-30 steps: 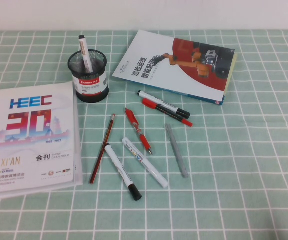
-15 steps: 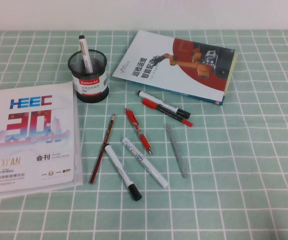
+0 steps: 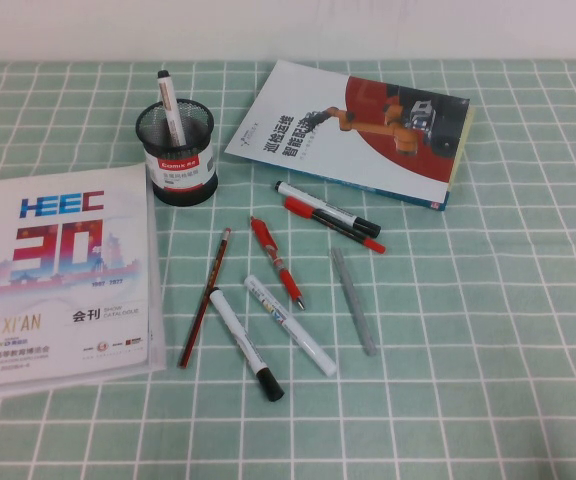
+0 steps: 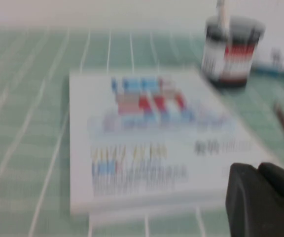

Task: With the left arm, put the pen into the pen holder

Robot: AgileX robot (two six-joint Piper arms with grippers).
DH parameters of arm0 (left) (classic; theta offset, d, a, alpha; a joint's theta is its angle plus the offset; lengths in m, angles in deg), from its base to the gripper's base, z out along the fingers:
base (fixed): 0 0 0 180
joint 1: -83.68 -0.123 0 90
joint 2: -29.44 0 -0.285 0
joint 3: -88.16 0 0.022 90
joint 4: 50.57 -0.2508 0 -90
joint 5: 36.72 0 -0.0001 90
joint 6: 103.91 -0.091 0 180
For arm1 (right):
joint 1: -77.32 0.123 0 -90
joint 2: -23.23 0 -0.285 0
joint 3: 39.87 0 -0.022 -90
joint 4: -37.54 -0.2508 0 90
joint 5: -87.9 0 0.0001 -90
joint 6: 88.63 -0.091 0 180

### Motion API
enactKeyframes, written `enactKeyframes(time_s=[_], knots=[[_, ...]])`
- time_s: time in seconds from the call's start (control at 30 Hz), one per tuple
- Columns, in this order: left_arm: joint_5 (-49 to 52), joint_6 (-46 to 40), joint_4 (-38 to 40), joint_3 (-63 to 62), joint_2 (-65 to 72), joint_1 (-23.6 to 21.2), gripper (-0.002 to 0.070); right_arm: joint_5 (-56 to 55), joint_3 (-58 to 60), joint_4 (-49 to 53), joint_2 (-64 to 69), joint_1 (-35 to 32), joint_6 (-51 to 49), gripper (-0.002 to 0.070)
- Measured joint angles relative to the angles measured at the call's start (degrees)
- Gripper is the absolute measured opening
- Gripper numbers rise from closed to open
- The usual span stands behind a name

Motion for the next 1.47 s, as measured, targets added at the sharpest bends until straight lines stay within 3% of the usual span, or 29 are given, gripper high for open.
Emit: enactKeyframes(time_s=[0.1, 0.23, 1.47], knots=[[6.7, 0.0, 0.2, 0.0, 0.0, 0.0, 0.0000, 0.0, 0.0, 0.0, 0.0, 0.0, 0.0, -0.0020], [7.9, -0.1, 0.2, -0.1, 0.0, 0.0, 0.0000, 0.0, 0.0, 0.0, 0.0, 0.0, 0.0, -0.0020], [8.3, -0.1, 0.2, -0.2, 0.0, 0.0, 0.0000, 0.0, 0.0, 0.0, 0.0, 0.0, 0.0, -0.0020]])
